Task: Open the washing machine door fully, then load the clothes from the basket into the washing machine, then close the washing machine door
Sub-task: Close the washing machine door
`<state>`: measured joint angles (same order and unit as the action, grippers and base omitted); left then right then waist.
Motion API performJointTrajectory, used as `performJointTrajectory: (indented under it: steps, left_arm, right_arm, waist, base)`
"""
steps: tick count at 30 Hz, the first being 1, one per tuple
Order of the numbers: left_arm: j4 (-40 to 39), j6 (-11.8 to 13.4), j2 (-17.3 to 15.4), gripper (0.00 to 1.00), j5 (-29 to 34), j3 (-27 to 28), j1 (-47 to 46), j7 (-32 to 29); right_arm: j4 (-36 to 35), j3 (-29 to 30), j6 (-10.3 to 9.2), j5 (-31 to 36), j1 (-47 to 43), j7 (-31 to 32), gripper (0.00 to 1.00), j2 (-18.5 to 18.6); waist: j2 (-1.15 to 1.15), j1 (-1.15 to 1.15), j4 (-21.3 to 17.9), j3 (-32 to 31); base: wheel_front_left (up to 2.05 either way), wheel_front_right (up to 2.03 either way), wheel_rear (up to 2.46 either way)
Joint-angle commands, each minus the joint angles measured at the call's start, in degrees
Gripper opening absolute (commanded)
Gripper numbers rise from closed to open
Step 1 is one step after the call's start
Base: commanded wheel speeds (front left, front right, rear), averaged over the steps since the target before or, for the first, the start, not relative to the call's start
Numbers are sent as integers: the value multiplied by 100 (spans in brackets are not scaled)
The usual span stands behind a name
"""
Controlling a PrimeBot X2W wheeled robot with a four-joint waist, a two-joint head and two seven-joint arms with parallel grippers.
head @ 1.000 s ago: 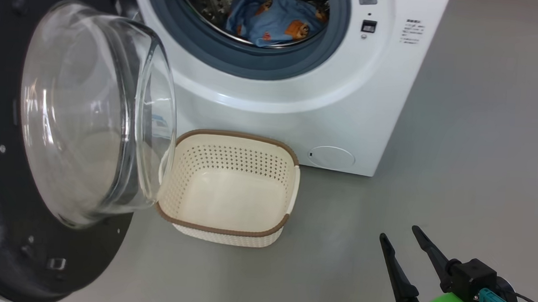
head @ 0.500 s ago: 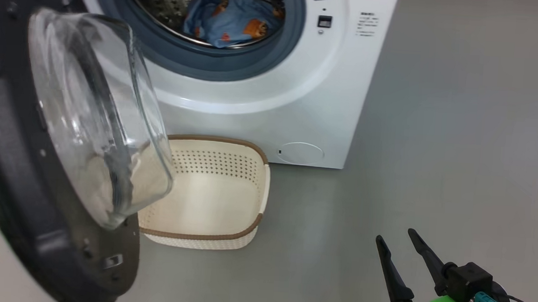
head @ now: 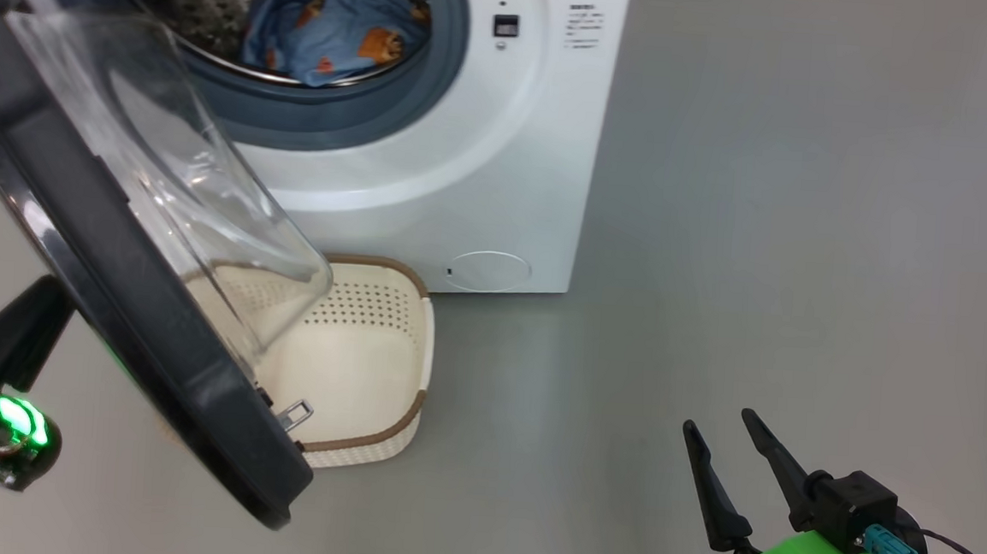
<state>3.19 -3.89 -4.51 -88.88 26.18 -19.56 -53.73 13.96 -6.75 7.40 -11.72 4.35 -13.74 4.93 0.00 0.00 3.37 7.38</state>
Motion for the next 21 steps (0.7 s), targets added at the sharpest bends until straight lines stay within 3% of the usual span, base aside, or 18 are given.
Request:
performJointTrajectory:
  steps: [1,21]
  left_arm:
    - [-120,-61,-141,0,55,99,-234,2]
    - [719,-297,-195,0,543,94,-1229,902]
  right_arm:
    - [-110,-150,9,-78,162,-76,100,-20]
    - [-43,-112,9,-115,374,-124,100,-124]
  waist:
    - [0,0,-135,17]
    - [0,0,-1109,345]
  base:
    - [0,0,0]
    - [0,0,0]
